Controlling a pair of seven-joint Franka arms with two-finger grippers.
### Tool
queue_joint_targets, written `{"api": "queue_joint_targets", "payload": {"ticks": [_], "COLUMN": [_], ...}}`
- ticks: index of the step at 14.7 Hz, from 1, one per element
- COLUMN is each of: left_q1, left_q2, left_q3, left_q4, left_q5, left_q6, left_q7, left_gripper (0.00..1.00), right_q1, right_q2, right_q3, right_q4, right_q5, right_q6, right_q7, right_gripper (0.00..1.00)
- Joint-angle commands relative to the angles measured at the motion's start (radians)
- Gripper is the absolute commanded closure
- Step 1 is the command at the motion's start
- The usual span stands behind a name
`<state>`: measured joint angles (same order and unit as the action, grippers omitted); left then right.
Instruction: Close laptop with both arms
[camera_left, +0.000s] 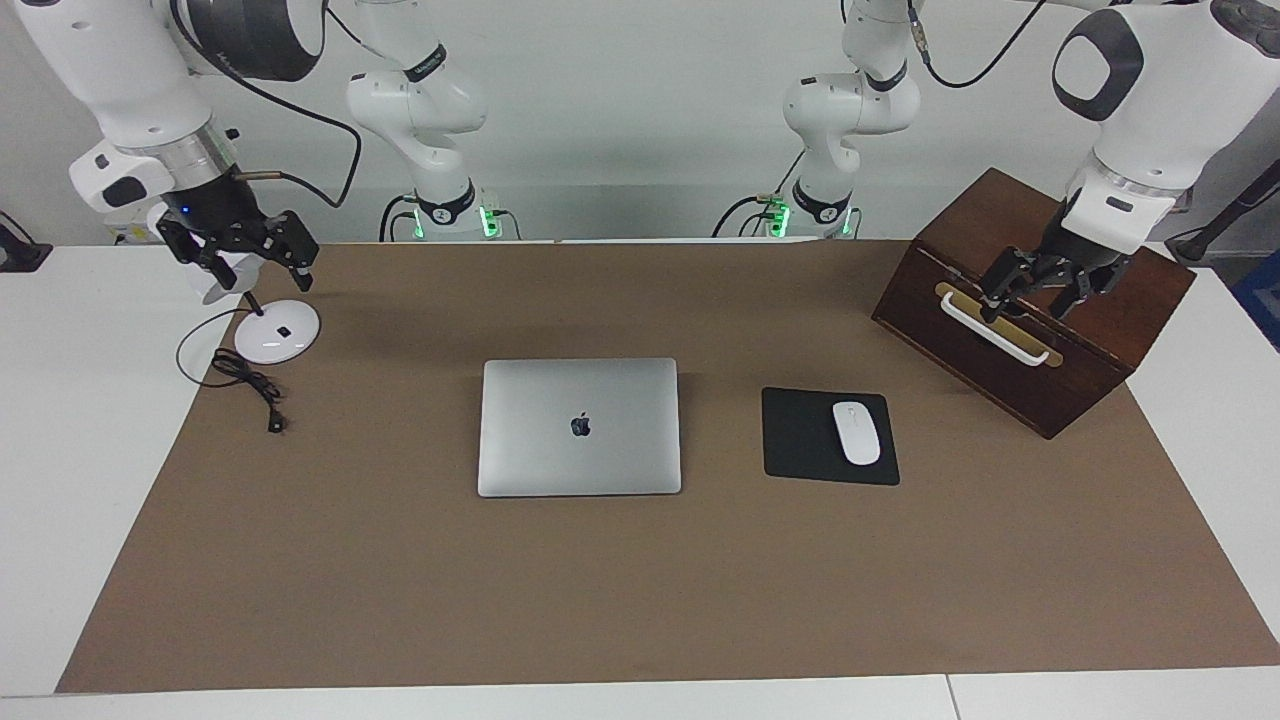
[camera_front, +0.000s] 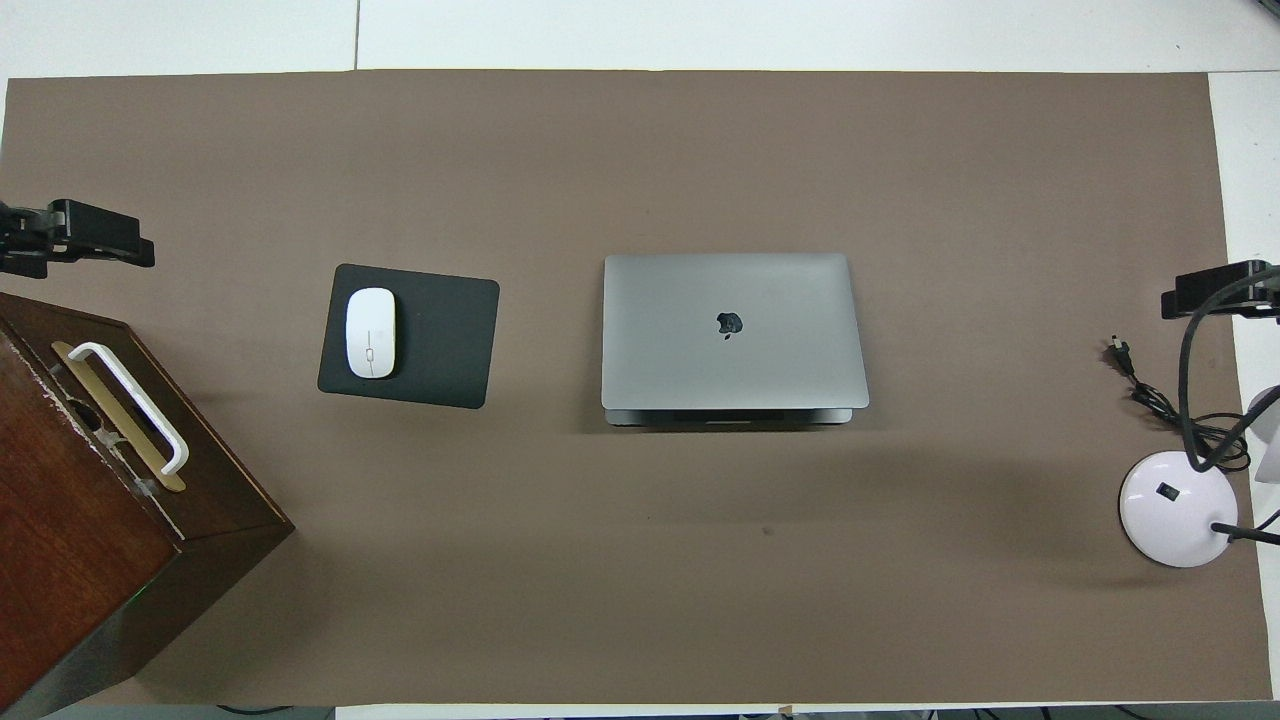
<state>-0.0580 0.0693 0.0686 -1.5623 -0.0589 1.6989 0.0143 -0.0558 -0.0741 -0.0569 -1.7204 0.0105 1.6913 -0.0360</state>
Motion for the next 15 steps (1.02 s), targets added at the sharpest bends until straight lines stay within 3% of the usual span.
{"api": "queue_joint_targets", "payload": {"ticks": [1, 5, 15], "left_q1": [0.004, 0.009, 0.009], "left_q2": [-0.011, -0.025, -0.051], "left_q3": [0.007, 0.011, 0.013], "left_q4": [-0.012, -0.016, -0.044], "left_q5": [0.022, 0.021, 0.022], "left_q6": [-0.021, -0.114, -0.123], "left_q7": [0.033, 0.033, 0.029], "left_gripper": [0.0, 0.0, 0.0], "right_q1": [-0.01, -0.006, -0.012], "right_q2": [-0.006, -0.012, -0.018], "right_q3": [0.006, 0.006, 0.006], "right_q4": [0.007, -0.007, -0.025], "right_q5": [-0.001, 0.0, -0.001], "right_q6": [-0.018, -0.004, -0.001], "right_q7": [-0.019, -0.015, -0.013], "right_gripper": [0.0, 0.0, 0.0]}}
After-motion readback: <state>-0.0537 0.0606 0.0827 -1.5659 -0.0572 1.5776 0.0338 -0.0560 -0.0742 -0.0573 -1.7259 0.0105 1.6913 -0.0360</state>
